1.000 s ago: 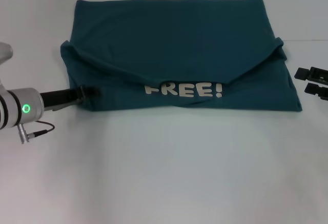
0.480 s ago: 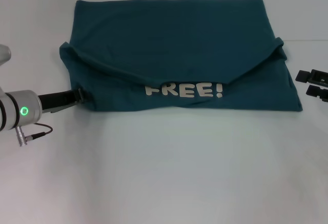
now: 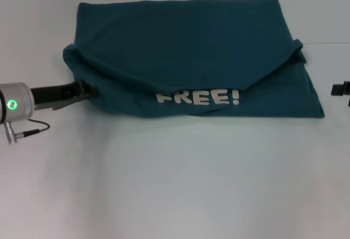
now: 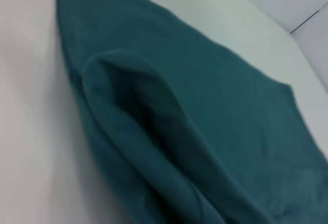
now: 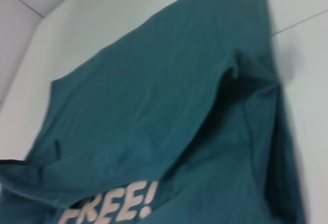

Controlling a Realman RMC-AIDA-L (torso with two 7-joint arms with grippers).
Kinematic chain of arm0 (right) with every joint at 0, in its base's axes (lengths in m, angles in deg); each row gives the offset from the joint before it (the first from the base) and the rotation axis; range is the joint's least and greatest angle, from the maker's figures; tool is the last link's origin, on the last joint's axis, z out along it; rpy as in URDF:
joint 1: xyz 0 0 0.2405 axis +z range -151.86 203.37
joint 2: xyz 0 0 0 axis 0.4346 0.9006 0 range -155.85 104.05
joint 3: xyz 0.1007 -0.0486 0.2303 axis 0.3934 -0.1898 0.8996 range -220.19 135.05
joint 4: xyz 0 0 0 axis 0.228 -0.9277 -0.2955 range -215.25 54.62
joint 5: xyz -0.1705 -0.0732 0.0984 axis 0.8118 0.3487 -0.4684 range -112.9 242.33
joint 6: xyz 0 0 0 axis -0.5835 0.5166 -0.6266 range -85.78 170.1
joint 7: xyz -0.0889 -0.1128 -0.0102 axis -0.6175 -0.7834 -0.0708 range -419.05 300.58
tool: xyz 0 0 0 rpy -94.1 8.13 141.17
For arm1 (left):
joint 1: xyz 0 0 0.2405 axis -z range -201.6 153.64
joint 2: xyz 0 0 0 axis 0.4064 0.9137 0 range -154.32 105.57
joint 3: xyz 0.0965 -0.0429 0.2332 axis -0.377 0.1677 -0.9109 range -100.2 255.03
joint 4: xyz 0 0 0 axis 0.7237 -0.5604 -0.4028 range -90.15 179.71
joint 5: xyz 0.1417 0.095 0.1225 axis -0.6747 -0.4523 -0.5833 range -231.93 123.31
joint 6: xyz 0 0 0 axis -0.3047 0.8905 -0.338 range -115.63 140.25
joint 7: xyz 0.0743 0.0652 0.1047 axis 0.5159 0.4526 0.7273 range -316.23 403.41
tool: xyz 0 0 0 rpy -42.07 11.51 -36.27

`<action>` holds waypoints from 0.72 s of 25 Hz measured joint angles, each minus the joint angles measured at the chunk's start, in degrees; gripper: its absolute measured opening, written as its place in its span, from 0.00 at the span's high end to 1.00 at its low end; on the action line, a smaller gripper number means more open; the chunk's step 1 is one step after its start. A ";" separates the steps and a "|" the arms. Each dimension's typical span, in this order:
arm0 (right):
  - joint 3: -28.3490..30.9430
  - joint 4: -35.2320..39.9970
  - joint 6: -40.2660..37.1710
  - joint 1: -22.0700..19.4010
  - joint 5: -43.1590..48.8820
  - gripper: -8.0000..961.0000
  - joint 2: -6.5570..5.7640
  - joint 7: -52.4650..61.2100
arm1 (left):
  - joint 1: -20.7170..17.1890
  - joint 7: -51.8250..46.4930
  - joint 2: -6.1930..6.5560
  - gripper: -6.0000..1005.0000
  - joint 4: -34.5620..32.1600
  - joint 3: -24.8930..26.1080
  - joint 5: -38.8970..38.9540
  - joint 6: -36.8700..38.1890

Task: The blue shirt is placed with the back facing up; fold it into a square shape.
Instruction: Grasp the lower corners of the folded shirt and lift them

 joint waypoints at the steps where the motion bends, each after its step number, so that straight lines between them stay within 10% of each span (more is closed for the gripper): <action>1: 0.02 0.05 0.25 0.65 1.04 0.17 -0.37 0.44 | 0.05 -0.53 0.14 1.00 -0.23 0.22 0.00 0.58; 8: -0.20 -0.07 4.48 5.59 10.74 0.17 -0.09 1.91 | 0.35 -3.83 1.10 1.00 -0.74 1.47 0.05 2.86; 18: -3.40 -1.12 12.39 8.02 16.99 0.17 3.95 1.78 | 0.40 -3.95 0.89 1.00 -0.75 1.79 0.12 3.00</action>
